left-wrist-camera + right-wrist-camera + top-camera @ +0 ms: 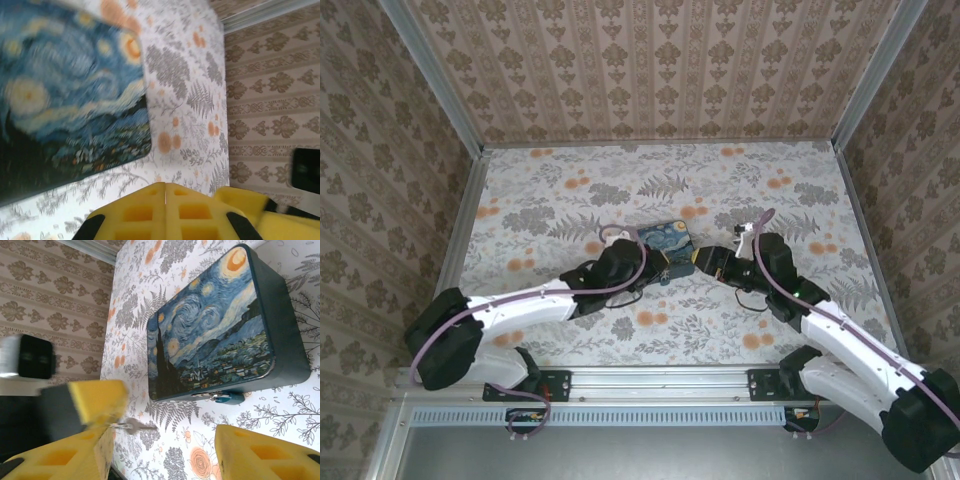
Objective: Unlock a padlock with a key
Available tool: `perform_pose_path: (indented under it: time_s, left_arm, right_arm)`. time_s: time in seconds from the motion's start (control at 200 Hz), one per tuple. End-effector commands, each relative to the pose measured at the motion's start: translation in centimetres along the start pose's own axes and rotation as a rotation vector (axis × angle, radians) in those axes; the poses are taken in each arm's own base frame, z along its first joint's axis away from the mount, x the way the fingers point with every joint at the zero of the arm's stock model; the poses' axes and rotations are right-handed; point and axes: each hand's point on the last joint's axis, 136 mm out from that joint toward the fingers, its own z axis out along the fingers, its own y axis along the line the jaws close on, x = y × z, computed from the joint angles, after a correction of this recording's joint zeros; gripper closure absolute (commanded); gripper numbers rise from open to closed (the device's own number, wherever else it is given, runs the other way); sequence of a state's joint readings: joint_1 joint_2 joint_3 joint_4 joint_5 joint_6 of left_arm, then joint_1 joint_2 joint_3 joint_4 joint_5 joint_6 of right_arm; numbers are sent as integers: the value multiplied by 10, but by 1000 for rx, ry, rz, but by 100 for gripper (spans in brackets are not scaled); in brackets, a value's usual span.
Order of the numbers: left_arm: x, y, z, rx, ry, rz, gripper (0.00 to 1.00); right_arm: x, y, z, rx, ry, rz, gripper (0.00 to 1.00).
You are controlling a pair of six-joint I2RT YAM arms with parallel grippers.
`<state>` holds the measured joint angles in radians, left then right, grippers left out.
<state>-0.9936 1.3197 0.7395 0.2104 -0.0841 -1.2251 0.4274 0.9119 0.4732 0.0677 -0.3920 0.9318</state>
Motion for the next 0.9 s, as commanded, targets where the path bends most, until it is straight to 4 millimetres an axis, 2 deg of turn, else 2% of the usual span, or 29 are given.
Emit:
perform_pose_path:
  time_s: [0.0, 0.14, 0.355, 0.5, 0.71, 0.895]
  left_arm:
    - [-21, -20, -8, 30, -66, 292, 100]
    - [-27, -43, -6, 112, -93, 449, 100]
    - [-22, -59, 2, 205, -97, 559, 100]
    - [-19, -59, 5, 201, -99, 588, 100]
    - [-10, -47, 12, 114, -57, 571, 100]
    - [-8, -44, 9, 75, -78, 568, 100]
  right_arm:
    - [-2, 19, 1, -129, 11, 49, 39]
    - [-3, 20, 0, -156, 9, 55, 36]
    - [-3, 26, -3, -195, 12, 37, 32]
    - [-3, 28, -6, -205, 15, 26, 32]
    - [-3, 26, -9, -218, -3, 25, 32]
    - [-5, 29, -9, -231, -9, 14, 33]
